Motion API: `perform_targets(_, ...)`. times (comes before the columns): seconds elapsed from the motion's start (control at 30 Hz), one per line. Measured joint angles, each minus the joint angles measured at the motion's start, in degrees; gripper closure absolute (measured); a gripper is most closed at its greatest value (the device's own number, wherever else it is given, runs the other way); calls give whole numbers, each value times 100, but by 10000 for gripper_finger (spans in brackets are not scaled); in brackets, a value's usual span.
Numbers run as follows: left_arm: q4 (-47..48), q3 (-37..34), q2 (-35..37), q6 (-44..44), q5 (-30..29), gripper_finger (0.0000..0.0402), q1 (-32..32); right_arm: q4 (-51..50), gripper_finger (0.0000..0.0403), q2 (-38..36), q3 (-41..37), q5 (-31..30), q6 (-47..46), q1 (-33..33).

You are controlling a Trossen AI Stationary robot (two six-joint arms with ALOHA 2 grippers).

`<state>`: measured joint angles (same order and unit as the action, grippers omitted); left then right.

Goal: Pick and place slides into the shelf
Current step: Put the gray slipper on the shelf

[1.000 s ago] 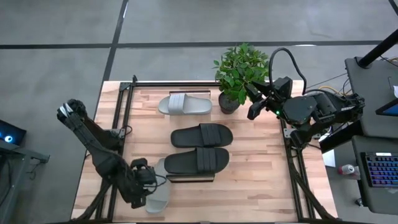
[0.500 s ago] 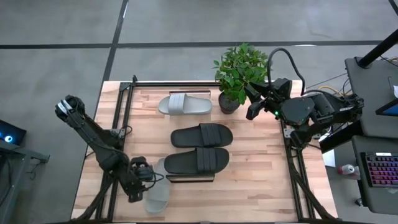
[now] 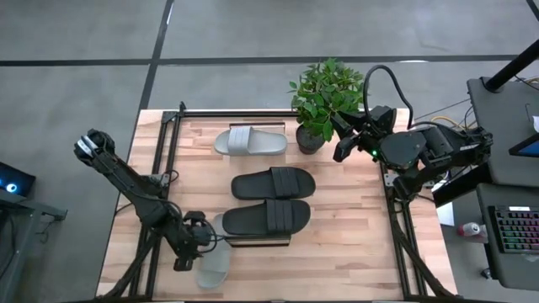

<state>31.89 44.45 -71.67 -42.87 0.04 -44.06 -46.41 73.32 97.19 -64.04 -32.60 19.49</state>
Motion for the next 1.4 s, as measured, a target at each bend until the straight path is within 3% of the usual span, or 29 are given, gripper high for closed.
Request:
perform_targets(0.13, -362, -62, -194, 141, 376, 235, 62, 0, 259, 0, 0, 2, 0, 0)
perform_targets(0.3, -438, -144, -454, 5, 393, 235, 163, -2, 259, 0, -2, 2, -46, 0)
perform_targets(0.67, -462, -127, -162, -33, 388, 235, 174, -3, 259, 0, -2, 2, -50, 0)
perform_targets(1.17, -5, -208, -106, -377, -297, 235, 174, -8, 259, 0, -2, 0, -35, 0)
perform_targets(1.4, -869, -360, -169, -321, 419, 235, 174, -11, 259, 0, -2, -1, -15, 0)
